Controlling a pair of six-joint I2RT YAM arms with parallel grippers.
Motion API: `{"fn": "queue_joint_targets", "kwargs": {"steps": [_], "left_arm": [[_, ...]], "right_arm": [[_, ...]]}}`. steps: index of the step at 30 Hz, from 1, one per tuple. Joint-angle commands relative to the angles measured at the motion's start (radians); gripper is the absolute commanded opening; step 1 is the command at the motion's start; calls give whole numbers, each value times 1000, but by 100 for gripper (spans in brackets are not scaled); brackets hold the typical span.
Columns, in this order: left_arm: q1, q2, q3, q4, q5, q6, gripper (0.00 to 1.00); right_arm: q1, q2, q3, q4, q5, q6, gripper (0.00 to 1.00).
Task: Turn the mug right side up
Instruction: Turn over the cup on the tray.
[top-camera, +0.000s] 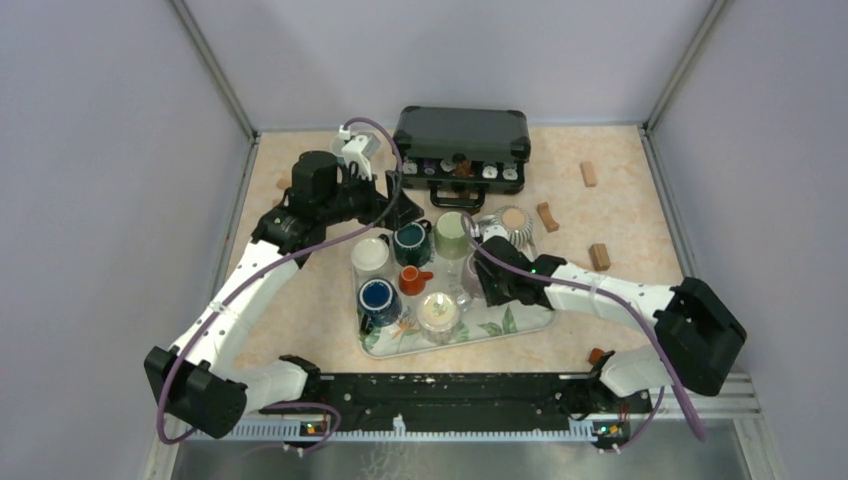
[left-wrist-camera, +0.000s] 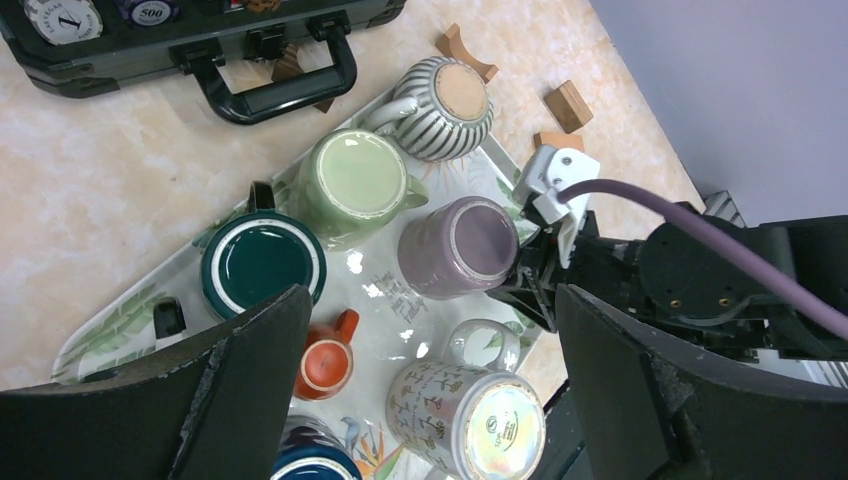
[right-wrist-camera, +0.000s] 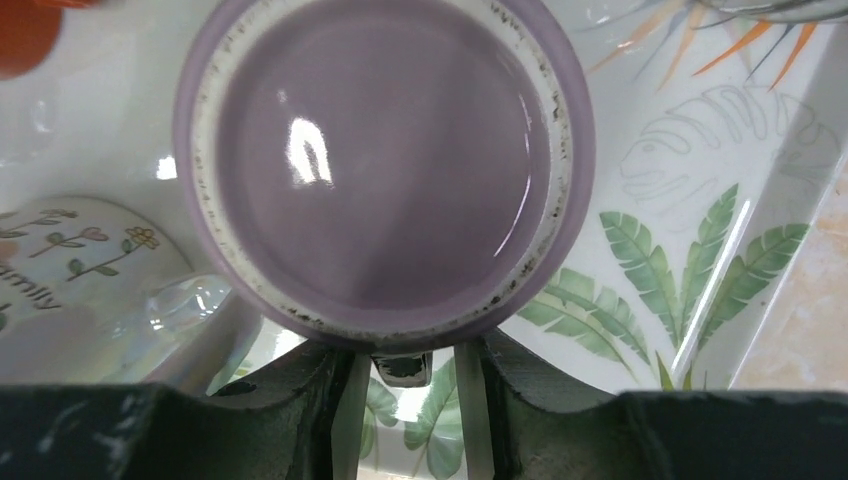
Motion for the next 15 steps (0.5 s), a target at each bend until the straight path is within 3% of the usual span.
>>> {"fn": "queue_joint_targets", "kwargs": {"steps": [1, 15], "left_arm": [[-3, -10, -5, 41, -10, -7, 99], [-2, -26, -23, 41, -15, -25, 99]], "right_arm": [[11, 38, 55, -3, 31, 9, 36], [11, 61, 96, -29, 39, -4, 37]]}}
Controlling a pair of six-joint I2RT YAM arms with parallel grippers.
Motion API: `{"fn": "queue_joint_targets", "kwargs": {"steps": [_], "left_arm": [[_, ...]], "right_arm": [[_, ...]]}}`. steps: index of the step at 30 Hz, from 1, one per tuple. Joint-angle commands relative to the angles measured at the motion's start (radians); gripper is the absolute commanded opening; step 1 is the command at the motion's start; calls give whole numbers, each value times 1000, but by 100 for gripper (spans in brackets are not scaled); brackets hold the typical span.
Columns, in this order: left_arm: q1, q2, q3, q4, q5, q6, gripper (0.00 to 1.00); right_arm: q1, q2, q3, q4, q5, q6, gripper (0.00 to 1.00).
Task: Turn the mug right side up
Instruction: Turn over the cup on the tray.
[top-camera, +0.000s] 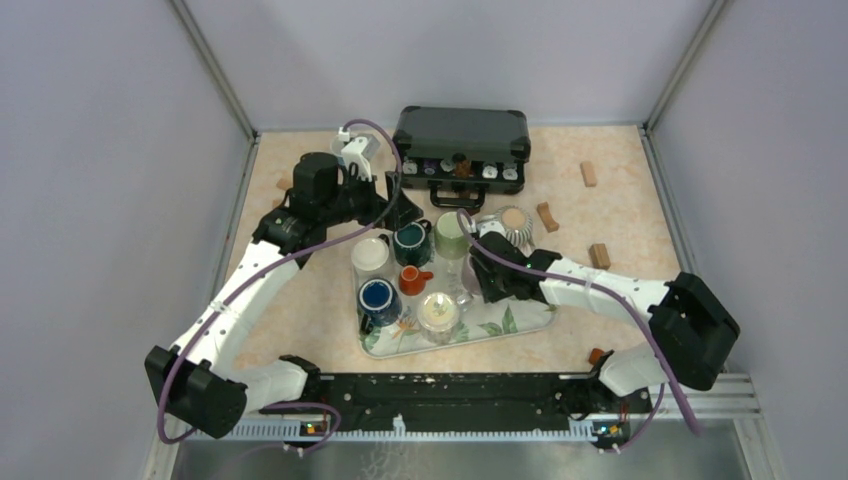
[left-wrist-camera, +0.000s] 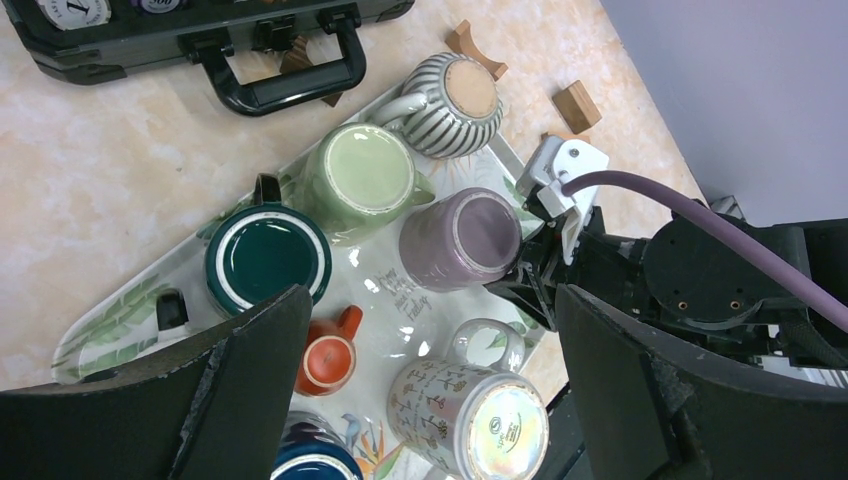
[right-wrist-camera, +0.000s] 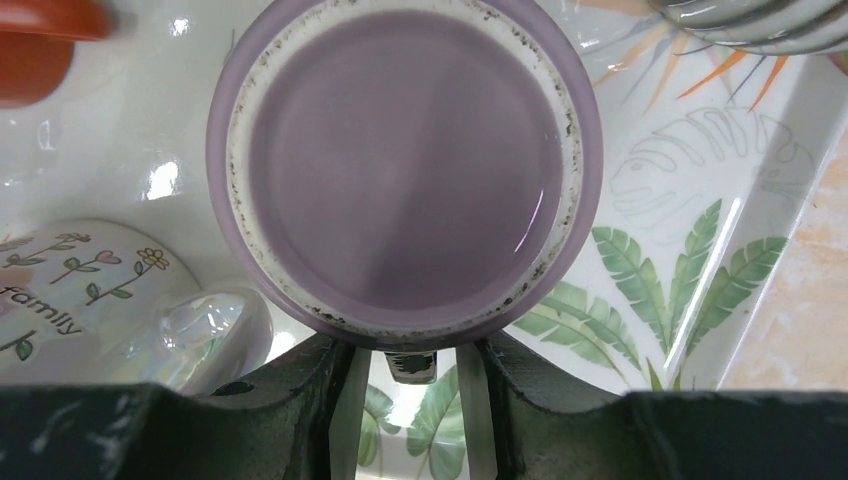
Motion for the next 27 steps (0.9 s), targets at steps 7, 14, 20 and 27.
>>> {"fn": "queue_joint_targets", "kwargs": {"steps": [7, 14, 20, 27], "left_arm": [[-3, -28, -17, 44, 4, -17, 99], [-3, -27, -30, 56, 7, -26, 99], [-3, -27, -47, 70, 22, -43, 99], [-3, -32, -50, 71, 18, -45, 99]], "right_arm": [[11, 28, 41, -13, 22, 1, 35], [11, 28, 61, -37, 40, 13, 19], [11, 21, 70, -43, 26, 16, 14], [11, 13, 71, -37, 23, 18, 34]]}}
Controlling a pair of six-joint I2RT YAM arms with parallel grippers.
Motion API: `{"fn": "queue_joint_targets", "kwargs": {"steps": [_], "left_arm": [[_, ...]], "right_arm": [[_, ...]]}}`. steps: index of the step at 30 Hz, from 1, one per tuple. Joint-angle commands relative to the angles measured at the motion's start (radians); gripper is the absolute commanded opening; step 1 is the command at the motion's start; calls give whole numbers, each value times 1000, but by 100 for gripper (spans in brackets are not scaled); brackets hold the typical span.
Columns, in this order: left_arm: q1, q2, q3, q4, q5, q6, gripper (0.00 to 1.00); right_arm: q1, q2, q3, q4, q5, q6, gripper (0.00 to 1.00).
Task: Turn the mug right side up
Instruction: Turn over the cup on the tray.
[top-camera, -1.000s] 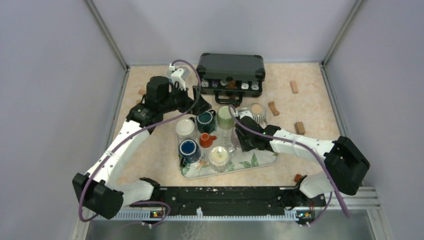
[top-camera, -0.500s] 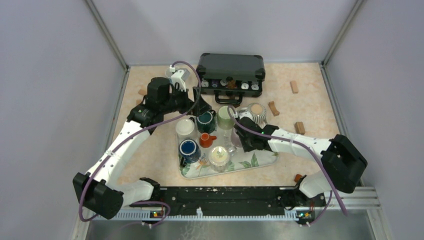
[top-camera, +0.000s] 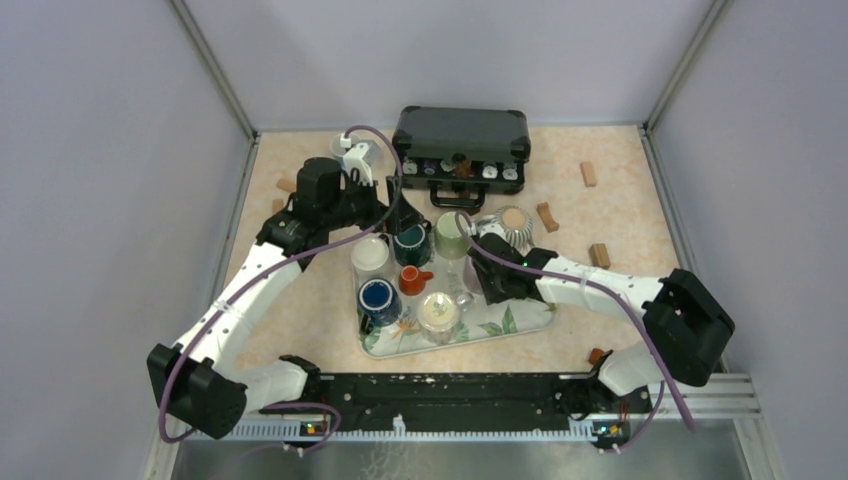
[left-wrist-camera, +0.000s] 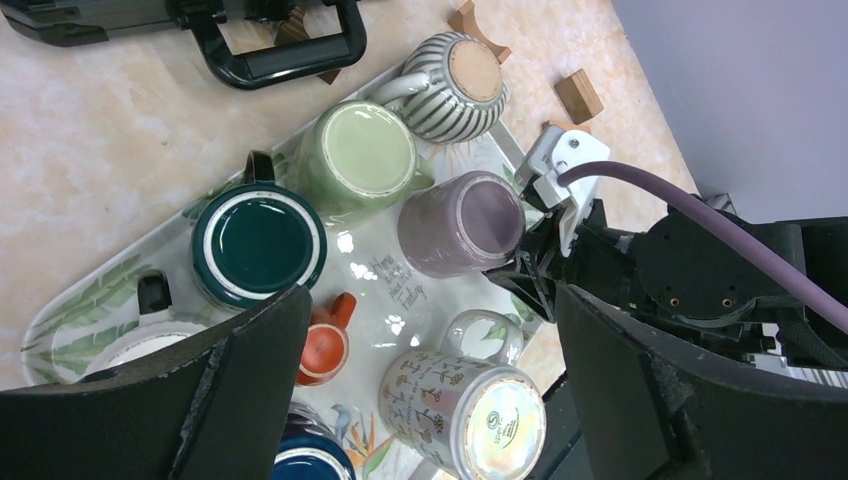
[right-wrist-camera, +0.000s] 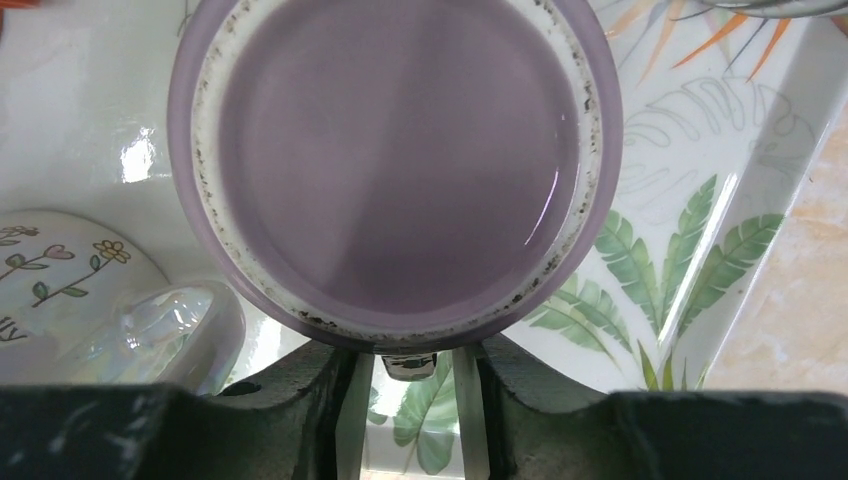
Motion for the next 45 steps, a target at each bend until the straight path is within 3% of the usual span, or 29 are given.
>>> {"fn": "queue_joint_targets", "kwargs": {"steps": [1, 5, 11, 14, 18, 33, 40, 45], "left_arm": [[-2, -29, -3, 53, 14, -11, 99], [-3, -27, -3, 54, 15, -11, 99], [-3, -25, -6, 53, 16, -11, 99], [-3, -23, -8, 57, 20, -14, 99], [-3, -26, -15, 62, 25, -20, 99], [-1, -43, -81, 157, 92, -128, 99], [-1, -45, -74, 191, 110, -168, 99], [-1, -37, -92, 266, 146, -231, 99]], "right_arm": [[11, -15, 60, 10, 9, 8, 35], [11, -10, 70, 12, 9, 6, 35], [11, -2, 74, 10, 12, 6, 25], [11, 8, 76, 1, 8, 6, 18], [11, 3, 74, -11, 8, 18, 0], [12, -236, 101, -134, 43, 113, 0], [11, -325, 203, -231, 79, 136, 0], [10, -279, 343, -153, 52, 141, 0]]}}
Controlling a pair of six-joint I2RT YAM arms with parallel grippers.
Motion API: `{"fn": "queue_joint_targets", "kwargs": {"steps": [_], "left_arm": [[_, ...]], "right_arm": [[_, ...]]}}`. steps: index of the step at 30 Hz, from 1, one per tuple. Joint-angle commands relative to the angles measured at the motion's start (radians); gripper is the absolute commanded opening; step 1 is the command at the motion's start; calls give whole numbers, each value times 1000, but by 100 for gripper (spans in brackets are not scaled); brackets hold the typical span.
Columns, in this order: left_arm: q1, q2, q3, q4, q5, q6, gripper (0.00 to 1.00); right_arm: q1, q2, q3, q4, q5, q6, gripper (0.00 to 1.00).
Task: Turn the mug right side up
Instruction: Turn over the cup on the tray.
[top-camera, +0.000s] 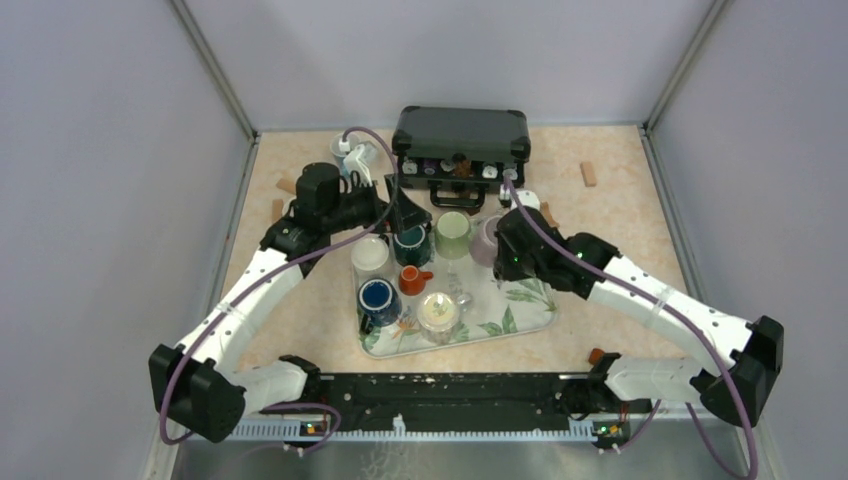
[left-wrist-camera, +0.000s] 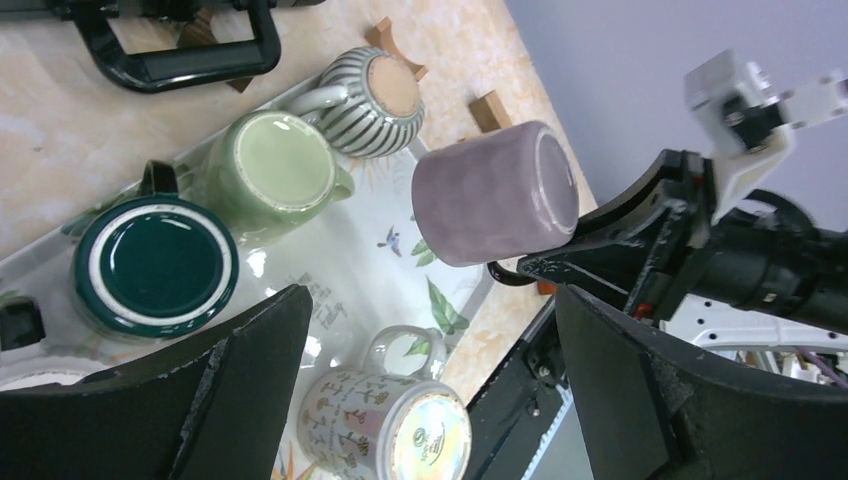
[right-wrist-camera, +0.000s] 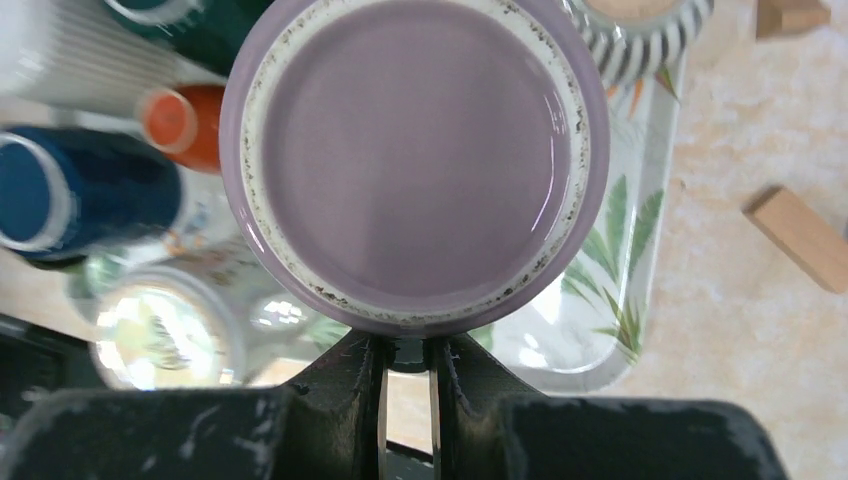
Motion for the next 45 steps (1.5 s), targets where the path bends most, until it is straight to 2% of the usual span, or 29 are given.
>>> {"fn": "queue_joint_targets", "kwargs": {"steps": [1, 10, 20, 28, 33, 41, 45], "left_arm": [[-1, -17, -16, 131, 53, -73, 99], [36, -40, -23, 178, 85, -136, 99], [108, -2, -69, 364, 228, -278, 99], [205, 13, -148, 643, 353, -518, 99], [223, 37, -178, 804, 387, -653, 98], [224, 78, -185, 945, 406, -765, 87], [221, 97, -183, 993, 407, -806, 76]], "right_arm": [[7, 20, 175, 144, 13, 22, 0], [-102, 95, 237, 422, -153, 70, 0], [-146, 154, 230, 792, -359, 190, 0], [-203, 225, 187, 1128, -572, 380, 0], [-211, 268, 185, 1239, -650, 439, 0], [-216, 306, 176, 1360, -716, 510, 0], [-216, 309, 163, 1384, -728, 529, 0]]}}
